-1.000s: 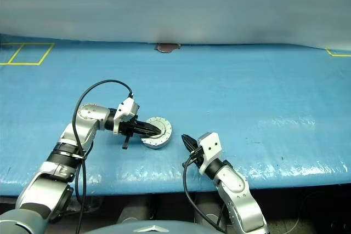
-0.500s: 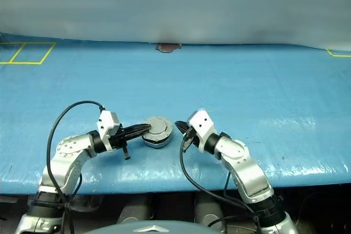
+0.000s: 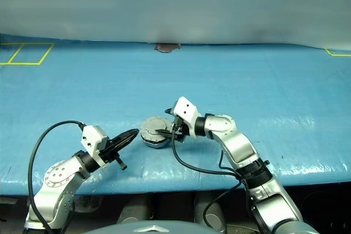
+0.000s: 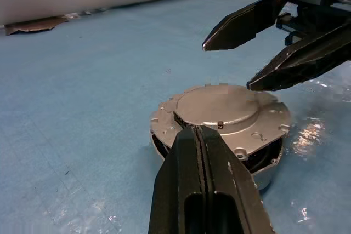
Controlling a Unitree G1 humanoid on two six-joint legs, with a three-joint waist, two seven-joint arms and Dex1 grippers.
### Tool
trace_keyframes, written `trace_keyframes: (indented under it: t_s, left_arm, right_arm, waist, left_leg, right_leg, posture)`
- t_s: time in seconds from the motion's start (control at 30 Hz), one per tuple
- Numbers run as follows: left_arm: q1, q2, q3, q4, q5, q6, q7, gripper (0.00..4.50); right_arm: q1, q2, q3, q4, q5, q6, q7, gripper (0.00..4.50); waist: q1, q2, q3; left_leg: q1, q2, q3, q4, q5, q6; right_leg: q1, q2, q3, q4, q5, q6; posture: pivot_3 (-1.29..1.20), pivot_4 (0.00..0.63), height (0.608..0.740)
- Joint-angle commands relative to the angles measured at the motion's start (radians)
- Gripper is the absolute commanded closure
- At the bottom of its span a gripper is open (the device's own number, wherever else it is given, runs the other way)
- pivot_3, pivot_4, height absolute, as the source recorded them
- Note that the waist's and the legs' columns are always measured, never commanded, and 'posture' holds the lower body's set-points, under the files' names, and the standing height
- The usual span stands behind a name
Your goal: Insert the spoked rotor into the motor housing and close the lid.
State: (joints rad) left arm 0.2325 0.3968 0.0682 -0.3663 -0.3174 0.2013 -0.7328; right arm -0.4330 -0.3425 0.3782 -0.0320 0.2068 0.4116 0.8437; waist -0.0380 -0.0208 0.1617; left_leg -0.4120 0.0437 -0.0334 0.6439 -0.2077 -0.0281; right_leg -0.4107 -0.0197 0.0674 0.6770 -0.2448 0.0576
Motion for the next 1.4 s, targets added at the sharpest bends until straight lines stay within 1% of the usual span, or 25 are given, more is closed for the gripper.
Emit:
trace_keyframes:
  t_s: [0.03, 0.1, 0.23, 0.5, 0.53, 0.57, 0.63, 0.67, 1.0, 1.4]
  left_arm:
    - [0.023, -0.002, 0.008, -0.055, -0.016, -0.049, 0.009, 4.5]
    - [0.043, -0.003, -0.003, -0.048, -0.001, -0.075, 0.017, 4.5]
    - [0.069, -0.021, -0.014, -0.037, -0.016, -0.099, 0.025, 4.5]
    - [0.103, -0.031, -0.035, -0.028, -0.011, -0.125, 0.044, 4.5]
    - [0.105, -0.031, -0.035, -0.026, -0.012, -0.128, 0.046, 4.5]
    - [0.106, -0.032, -0.035, -0.024, -0.013, -0.13, 0.047, 4.5]
    - [0.107, -0.033, -0.036, -0.02, -0.007, -0.139, 0.053, 4.5]
    - [0.108, -0.032, -0.036, -0.02, -0.006, -0.142, 0.054, 4.5]
    - [0.098, -0.033, -0.04, -0.01, -0.013, -0.151, 0.058, 4.5]
    - [0.089, -0.03, -0.038, -0.007, -0.016, -0.142, 0.06, 4.5]
  right_arm:
    - [-0.046, 0.029, 0.013, 0.062, -0.007, -0.043, 0.041, 0.04]
    - [-0.068, 0.049, 0.026, 0.109, -0.022, -0.057, 0.053, 0.04]
    - [-0.087, 0.074, 0.033, 0.156, -0.031, -0.06, 0.075, 0.04]
    - [-0.08, 0.08, 0.042, 0.166, -0.061, -0.074, 0.094, 0.04]
    - [-0.077, 0.08, 0.041, 0.16, -0.063, -0.073, 0.094, 0.42]
    - [-0.073, 0.08, 0.041, 0.155, -0.065, -0.072, 0.093, 0.62]
    - [-0.065, 0.082, 0.041, 0.142, -0.064, -0.068, 0.095, 1.29]
    - [-0.061, 0.083, 0.041, 0.137, -0.064, -0.067, 0.095, 1.46]
    - [-0.046, 0.106, 0.048, 0.104, -0.085, -0.062, 0.055, 1.46]
    - [-0.058, 0.109, 0.066, 0.122, -0.118, -0.046, 0.062, 1.46]
  waist:
    - [-0.001, 0.0, 0.0]
    - [-0.001, 0.0, 0.0]
    - [-0.002, 0.0, 0.0]
    - [-0.002, 0.0, 0.0]
    - [-0.002, 0.001, 0.0]
    - [-0.002, 0.0, 0.0]
    - [-0.002, 0.0, 0.0]
    - [-0.002, 0.0, 0.0]
    - [-0.005, 0.001, 0.0]
    - [-0.015, 0.001, 0.0]
  left_leg:
    - [0.0, 0.0, 0.0, 0.0, 0.0, 0.0]
    - [0.0, 0.0, 0.001, 0.0, 0.0, 0.001]
    - [0.0, 0.0, 0.001, 0.0, -0.001, 0.001]
    - [-0.001, 0.0, 0.001, -0.001, -0.001, 0.0]
    - [0.0, 0.0, 0.001, -0.001, -0.001, 0.0]
    - [0.0, 0.0, 0.001, -0.001, -0.001, 0.0]
    - [-0.001, 0.0, 0.001, -0.001, -0.001, 0.0]
    - [-0.001, 0.0, 0.001, -0.001, -0.001, 0.0]
    - [-0.001, 0.0, 0.002, -0.002, -0.001, 0.0]
    - [0.0, 0.0, 0.002, -0.003, -0.001, 0.0]
  right_leg:
    - [0.0, 0.0, 0.0, 0.0, 0.0, 0.0]
    - [0.0, 0.0, 0.0, 0.0, 0.0, 0.0]
    - [-0.001, 0.0, 0.0, 0.0, 0.0, 0.0]
    - [-0.002, 0.0, 0.001, -0.001, 0.0, 0.0]
    - [-0.002, 0.0, 0.001, -0.001, 0.0, 0.0]
    - [-0.002, 0.0, 0.001, -0.001, 0.0, 0.0]
    - [-0.002, 0.0, 0.001, -0.001, 0.0, 0.0]
    - [-0.002, 0.0, 0.001, -0.001, 0.0, 0.0]
    - [-0.003, 0.0, 0.001, -0.001, 0.0, 0.0]
    - [-0.003, 0.0, 0.001, -0.001, 0.0, -0.001]
  posture:
    - [0.0, 0.15, 0.74]
    - [0.0, 0.15, 0.74]
    - [0.0, 0.15, 0.74]
    - [0.0, 0.15, 0.74]
    - [0.0, 0.15, 0.74]
    - [0.0, 0.15, 0.74]
    - [0.0, 0.15, 0.74]
    - [0.0, 0.15, 0.74]
    - [0.0, 0.15, 0.74]
    - [0.0, 0.15, 0.74]
